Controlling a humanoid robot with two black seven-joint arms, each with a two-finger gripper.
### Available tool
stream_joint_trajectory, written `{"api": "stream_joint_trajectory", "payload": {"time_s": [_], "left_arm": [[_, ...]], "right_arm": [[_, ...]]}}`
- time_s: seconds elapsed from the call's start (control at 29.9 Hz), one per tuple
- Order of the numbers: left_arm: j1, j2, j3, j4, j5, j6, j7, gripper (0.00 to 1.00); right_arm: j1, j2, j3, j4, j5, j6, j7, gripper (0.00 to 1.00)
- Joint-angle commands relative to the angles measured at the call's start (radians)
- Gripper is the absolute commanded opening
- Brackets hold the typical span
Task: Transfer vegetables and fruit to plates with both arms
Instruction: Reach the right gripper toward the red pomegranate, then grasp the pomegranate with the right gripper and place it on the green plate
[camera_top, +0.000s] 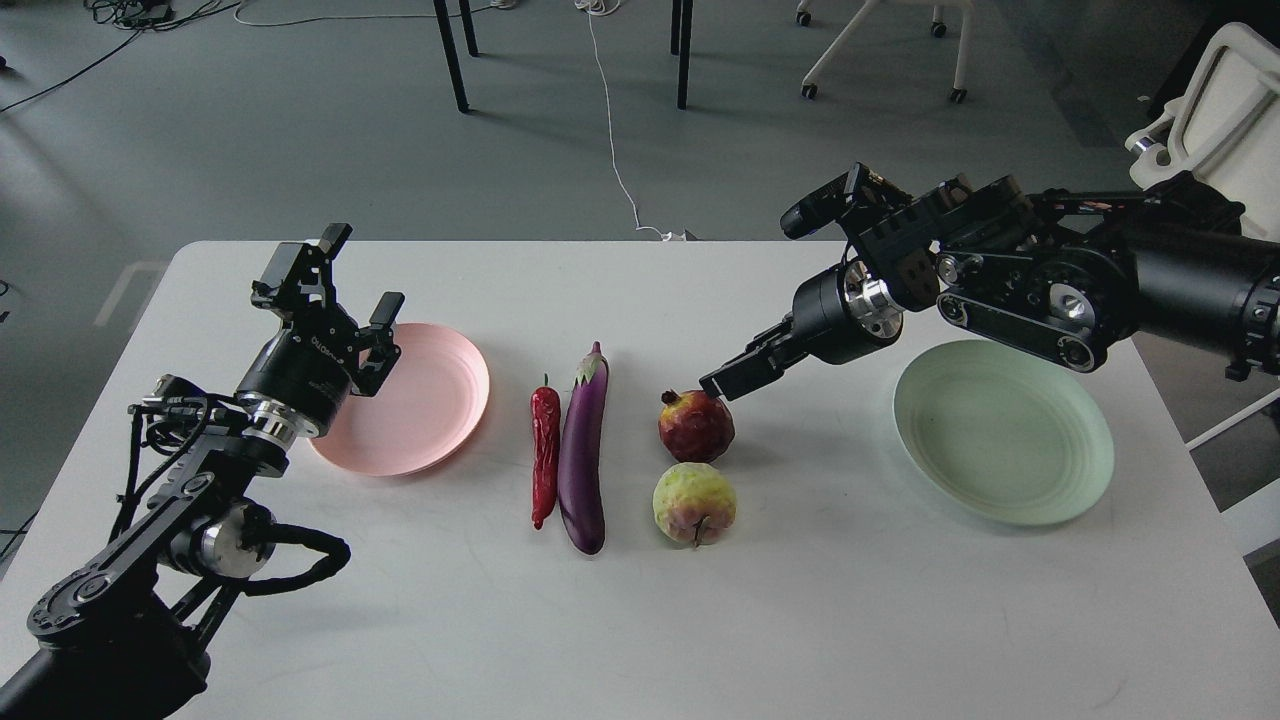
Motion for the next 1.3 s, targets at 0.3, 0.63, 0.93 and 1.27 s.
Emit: {"api": "stream_joint_trajectory", "payload": {"time_s": [0.3, 0.63, 0.93, 1.27], "left_arm": [[0.003, 0.01, 0.0, -0.001, 0.0, -0.003, 0.0, 0.98], [0.003, 0.011, 0.0, -0.003, 0.0, -0.005, 0.0, 0.98], [0.001, 0.011, 0.0, -0.003, 0.0, -0.005, 0.0, 0.98], [0.001, 0.013, 0.0, -0.003, 0.0, -0.002, 0.0, 0.98]], "right_arm": [[-0.064, 0.116, -0.07, -0.079, 0.0, -0.071, 0.0, 0.98], [-0.099, 0.15, -0.073, -0.103, 0.0, -0.157, 0.0, 0.96], [-0.113, 0.161, -0.096, -0.124, 0.0, -0.173, 0.0, 0.48], [-0.064, 0.098, -0.093, -0.104, 0.003, -0.173, 0.0, 0.37]]}}
